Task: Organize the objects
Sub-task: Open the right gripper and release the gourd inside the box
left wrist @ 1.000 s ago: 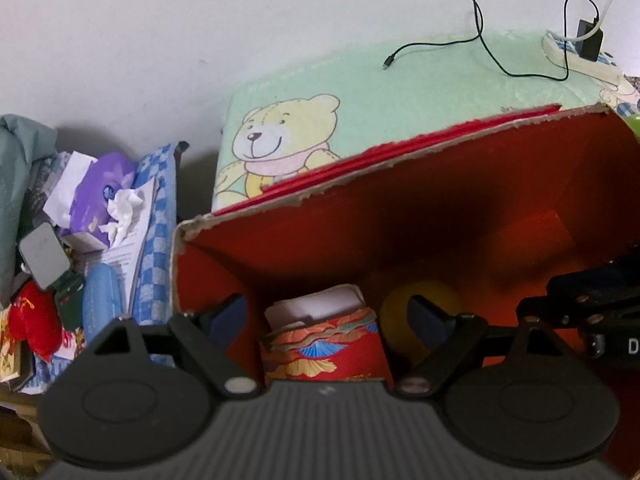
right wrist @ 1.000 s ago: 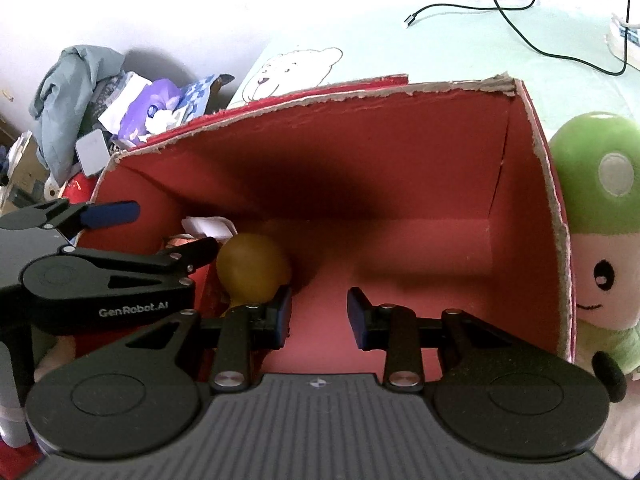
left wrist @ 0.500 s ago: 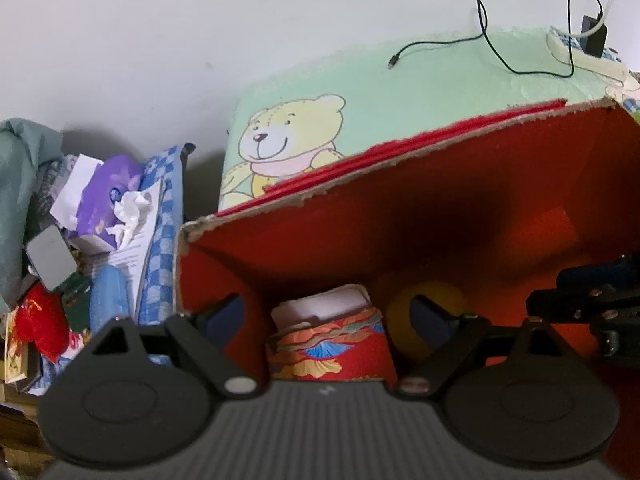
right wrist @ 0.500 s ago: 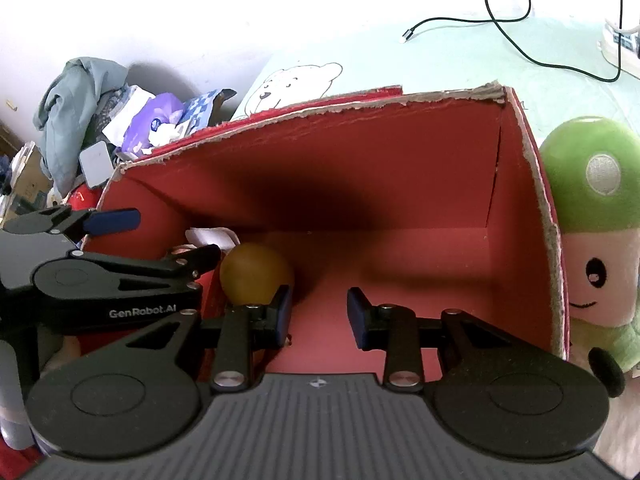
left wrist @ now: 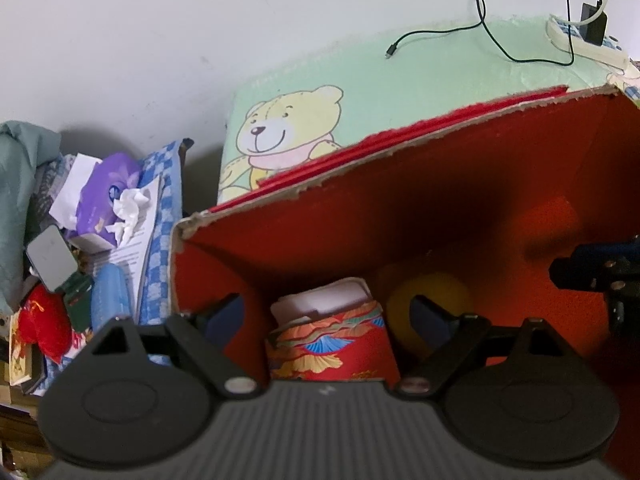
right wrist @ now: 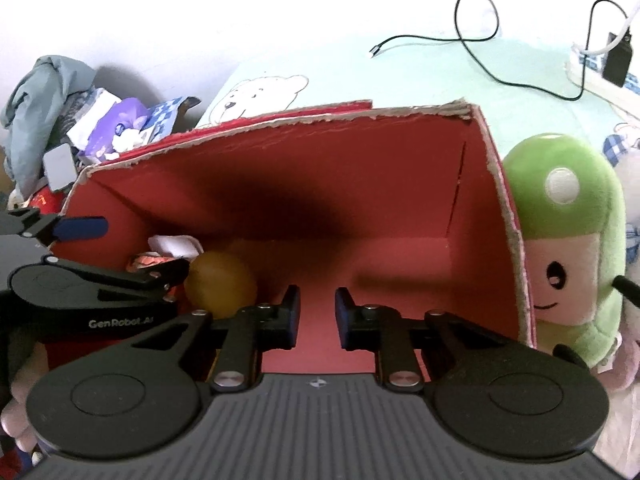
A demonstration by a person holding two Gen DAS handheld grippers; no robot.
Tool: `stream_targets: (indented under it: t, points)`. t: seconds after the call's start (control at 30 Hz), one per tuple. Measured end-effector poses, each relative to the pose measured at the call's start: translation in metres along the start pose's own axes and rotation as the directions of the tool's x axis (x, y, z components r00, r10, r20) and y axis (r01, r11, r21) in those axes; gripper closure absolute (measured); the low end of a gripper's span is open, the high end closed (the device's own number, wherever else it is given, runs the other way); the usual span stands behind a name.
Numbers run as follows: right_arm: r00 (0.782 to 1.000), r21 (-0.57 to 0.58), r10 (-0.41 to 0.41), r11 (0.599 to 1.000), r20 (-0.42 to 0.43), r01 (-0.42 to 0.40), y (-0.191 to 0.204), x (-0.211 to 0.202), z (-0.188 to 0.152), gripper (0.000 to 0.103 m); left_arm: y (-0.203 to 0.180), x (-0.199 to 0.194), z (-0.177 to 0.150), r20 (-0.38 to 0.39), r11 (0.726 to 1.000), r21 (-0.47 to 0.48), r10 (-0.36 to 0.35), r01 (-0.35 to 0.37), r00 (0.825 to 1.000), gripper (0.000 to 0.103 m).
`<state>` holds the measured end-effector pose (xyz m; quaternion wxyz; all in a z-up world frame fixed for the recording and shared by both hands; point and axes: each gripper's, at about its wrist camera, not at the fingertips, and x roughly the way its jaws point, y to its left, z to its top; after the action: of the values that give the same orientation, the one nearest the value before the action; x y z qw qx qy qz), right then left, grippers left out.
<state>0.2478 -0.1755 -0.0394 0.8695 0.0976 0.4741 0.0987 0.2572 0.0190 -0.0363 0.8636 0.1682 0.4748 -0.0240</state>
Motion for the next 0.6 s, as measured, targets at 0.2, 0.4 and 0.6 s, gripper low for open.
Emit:
stream_targets:
  t: [0.2, 0.4, 0.6]
  points:
    - [0.999, 0.004, -0.022, 1.0, 0.038, 0.021, 0.0, -0.004, -0.003, 0.09, -0.001, 0.0, 0.0, -0.003, 1.0, 0.014, -0.021, 0.021, 1.0, 0.012]
    - [0.995, 0.009, -0.039, 0.999, 0.092, 0.038, -0.001, -0.011, -0.007, 0.093, -0.003, -0.001, -0.002, 0.011, 0.999, 0.029, -0.039, 0.038, 0.999, 0.012]
    - [0.982, -0.03, -0.078, 0.996, 0.175, 0.085, 0.005, -0.019, -0.011, 0.093, -0.005, -0.004, -0.002, 0.027, 0.999, 0.033, -0.036, 0.035, 0.999, 0.012]
